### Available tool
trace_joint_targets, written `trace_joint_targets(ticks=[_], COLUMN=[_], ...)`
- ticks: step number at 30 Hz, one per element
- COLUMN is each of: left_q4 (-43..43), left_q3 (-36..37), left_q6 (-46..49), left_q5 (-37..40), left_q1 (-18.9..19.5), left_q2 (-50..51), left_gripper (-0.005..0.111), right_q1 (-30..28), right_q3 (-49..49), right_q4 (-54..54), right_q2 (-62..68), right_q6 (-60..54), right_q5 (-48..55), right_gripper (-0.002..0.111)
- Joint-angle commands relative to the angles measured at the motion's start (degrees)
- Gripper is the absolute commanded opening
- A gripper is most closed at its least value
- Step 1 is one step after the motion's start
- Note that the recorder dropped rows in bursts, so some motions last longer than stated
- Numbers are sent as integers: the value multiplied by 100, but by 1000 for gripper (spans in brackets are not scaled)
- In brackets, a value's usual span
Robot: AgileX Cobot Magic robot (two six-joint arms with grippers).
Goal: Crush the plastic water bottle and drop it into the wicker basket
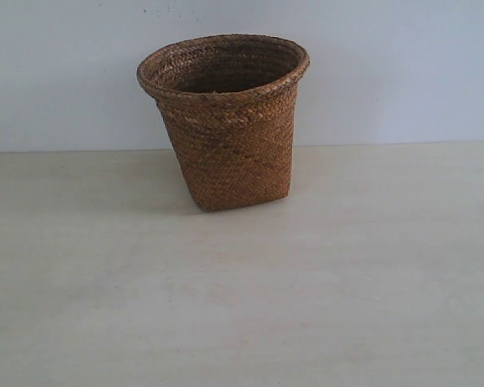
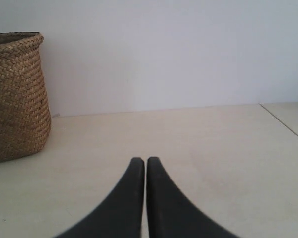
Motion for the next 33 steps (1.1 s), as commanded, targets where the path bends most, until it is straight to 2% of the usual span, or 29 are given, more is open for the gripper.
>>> trace_joint_targets(ticks=[1,9,16,33], left_q4=[-21,-21,-19,-19], left_q3=[16,16,16,16], left_q6=[-20,-20,-20,-20], left_q5=[13,13,13,13], left_q1=[19,19,19,19], left_q2=[-16,-16,-16,-16], left_gripper=[5,5,5,5], right_q1=[-10,-10,-10,-10], right_q3=[18,389,389,389], right_q4=[-141,-294,-548,-548], right_q2=[-14,-119,-119,-119], right_q6=[109,260,248,375], right_q5=[69,69,721,706], right_gripper=[0,0,0,0])
